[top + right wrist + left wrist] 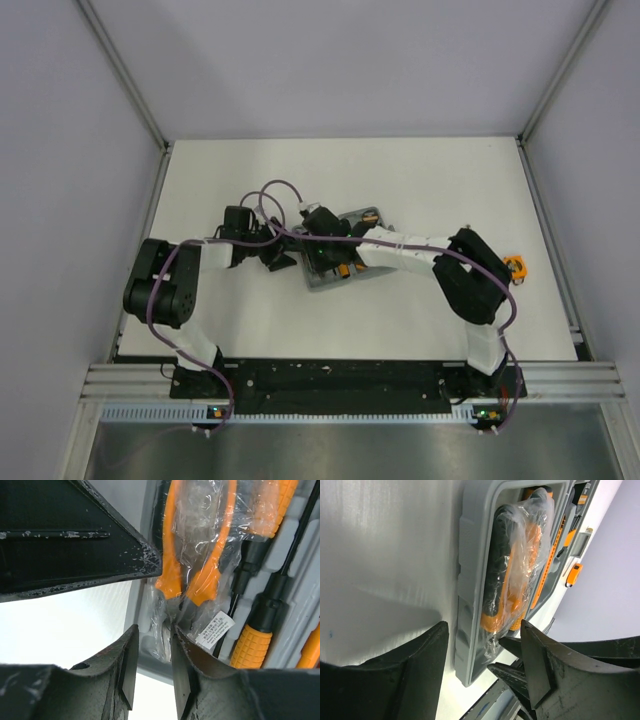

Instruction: Pack the tool kit

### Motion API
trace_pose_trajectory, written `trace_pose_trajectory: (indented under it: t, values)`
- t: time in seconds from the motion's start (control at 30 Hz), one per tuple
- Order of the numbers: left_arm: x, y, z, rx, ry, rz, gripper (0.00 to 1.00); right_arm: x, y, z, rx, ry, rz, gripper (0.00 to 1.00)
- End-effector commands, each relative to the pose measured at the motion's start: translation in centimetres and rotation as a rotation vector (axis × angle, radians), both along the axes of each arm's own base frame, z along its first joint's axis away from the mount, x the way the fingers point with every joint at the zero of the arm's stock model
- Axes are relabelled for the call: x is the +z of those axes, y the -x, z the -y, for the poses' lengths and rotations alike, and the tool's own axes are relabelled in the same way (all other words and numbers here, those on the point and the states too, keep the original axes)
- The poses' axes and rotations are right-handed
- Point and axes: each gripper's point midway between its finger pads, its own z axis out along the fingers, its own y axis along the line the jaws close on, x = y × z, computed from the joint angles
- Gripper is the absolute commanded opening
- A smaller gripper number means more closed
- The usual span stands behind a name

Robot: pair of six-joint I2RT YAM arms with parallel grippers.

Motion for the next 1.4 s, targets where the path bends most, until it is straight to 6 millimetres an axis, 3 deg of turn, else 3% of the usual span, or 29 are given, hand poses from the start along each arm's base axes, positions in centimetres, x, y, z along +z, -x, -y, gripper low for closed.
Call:
trace_pose_trajectory:
  t: [0.0, 0.3, 0.37, 0.6, 0.73, 1.03, 1.17, 1.37]
  values:
    - [0.5, -0.6, 0.6, -0.015, 0.035, 0.042, 0.63, -1.6, 0.5, -0.7, 0.002, 0.003, -0.049, 0.3]
    - [0.0, -0.2, 0.9, -0.027, 0.039, 0.027, 0.62, -2.1, 0.4, -1.6, 0.006, -0.031, -0.07, 0.28]
    - [0.1, -0.3, 0.9, -0.026, 0.037, 0.03, 0.62, -1.3, -0.2, -1.3, -0.009, -0.029, -0.032, 0.28]
    - [0.6, -0.6, 0.9, -0.029, 0.032, 0.042, 0.62, 4.9, -1.5, -0.9, -0.019, -0.093, 0.106, 0.28]
    - [1.3, -0.8, 0.9, -0.027, 0.033, 0.056, 0.62, 6.1, -1.6, -0.2, -0.032, -0.097, 0.141, 0.29]
    - [1.8, -1.5, -1.2, 0.078, -0.065, 0.081, 0.64, 2.7, -2.3, 1.8, -0.065, 0.04, 0.152, 0.33]
    - [1.7, -1.3, -0.6, 0.058, -0.025, 0.079, 0.65, 1.2, -2.1, 2.1, -0.067, 0.074, 0.132, 0.44]
    - [1.0, -1.0, 0.4, 0.033, 0.025, 0.061, 0.64, -0.2, -1.0, 1.1, -0.037, 0.045, 0.054, 0.46]
